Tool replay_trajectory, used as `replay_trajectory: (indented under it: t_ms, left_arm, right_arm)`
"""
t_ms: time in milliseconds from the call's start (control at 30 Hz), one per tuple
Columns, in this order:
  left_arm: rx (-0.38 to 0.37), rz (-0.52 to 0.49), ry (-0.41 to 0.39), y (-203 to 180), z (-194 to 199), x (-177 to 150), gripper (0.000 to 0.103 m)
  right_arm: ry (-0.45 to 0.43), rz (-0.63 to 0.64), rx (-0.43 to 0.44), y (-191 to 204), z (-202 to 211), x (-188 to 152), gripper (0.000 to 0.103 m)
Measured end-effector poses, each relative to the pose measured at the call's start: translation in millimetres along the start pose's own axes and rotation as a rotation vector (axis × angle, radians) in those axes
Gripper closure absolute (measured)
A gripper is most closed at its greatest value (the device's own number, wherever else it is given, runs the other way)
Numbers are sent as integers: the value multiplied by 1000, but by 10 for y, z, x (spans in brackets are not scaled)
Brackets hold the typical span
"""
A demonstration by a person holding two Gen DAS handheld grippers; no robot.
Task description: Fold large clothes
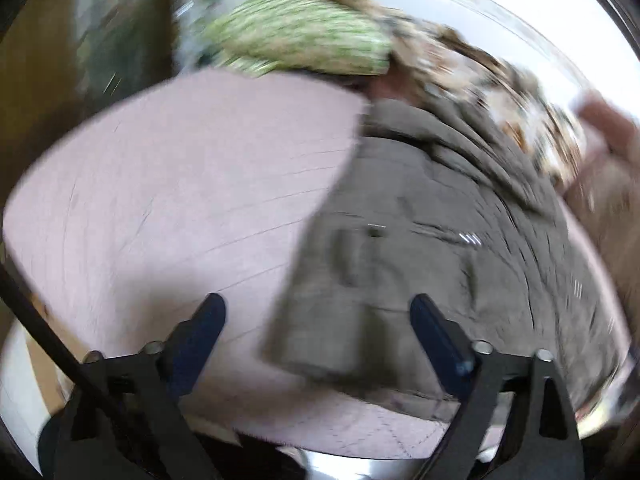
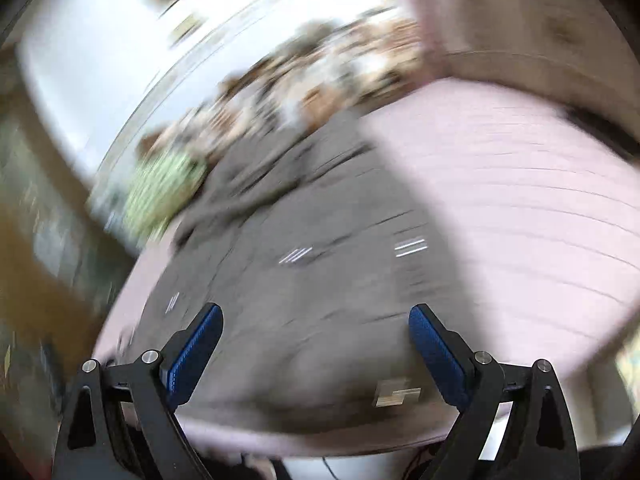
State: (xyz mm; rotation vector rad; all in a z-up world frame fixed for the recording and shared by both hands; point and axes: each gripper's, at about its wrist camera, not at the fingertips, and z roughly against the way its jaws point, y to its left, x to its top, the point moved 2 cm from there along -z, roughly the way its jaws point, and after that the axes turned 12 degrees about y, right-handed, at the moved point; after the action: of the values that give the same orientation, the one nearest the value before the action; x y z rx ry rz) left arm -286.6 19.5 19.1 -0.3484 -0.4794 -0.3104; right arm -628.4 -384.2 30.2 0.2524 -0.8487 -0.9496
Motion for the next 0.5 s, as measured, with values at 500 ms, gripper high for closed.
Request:
replay_trajectory:
  t_ms: [500]
  left_arm:
    - [-196,90,127,160,-286,-42,39]
  right_arm:
    - [112,-422,160,-745,-394,-20,21]
